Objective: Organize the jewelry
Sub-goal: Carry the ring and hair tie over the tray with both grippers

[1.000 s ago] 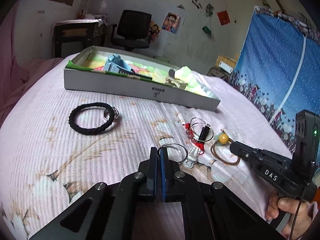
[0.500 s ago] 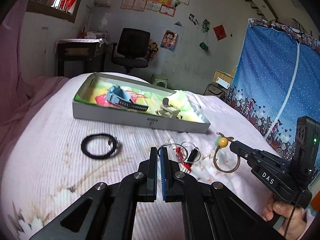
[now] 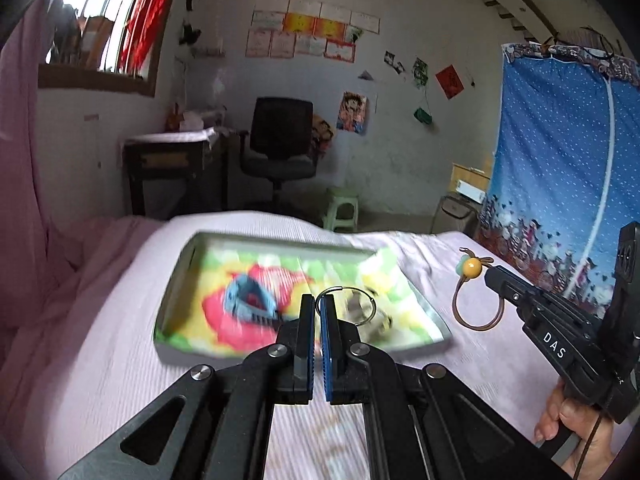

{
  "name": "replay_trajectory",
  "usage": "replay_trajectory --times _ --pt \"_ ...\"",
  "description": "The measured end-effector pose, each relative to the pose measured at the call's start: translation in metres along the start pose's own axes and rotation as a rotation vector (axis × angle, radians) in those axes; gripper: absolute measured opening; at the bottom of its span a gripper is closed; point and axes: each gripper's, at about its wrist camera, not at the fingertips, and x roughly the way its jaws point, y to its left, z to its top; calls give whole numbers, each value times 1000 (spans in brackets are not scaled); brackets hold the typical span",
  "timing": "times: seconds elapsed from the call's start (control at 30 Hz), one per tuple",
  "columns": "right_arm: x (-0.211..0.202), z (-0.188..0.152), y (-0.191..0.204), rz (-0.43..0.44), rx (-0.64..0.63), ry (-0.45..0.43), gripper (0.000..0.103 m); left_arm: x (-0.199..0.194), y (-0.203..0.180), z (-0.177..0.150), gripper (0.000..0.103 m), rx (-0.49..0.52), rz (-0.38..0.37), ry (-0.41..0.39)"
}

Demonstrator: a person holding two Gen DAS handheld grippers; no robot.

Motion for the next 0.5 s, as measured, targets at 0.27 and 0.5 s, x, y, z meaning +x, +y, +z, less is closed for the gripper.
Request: replay_trajectory --times 0.27,0.5 --pt "49 11 -10 -13 22 -3 2 51 11 17 3 -12 56 24" --pt "87 -2 -12 -33 33 69 2 88 23 13 3 -13 71 110"
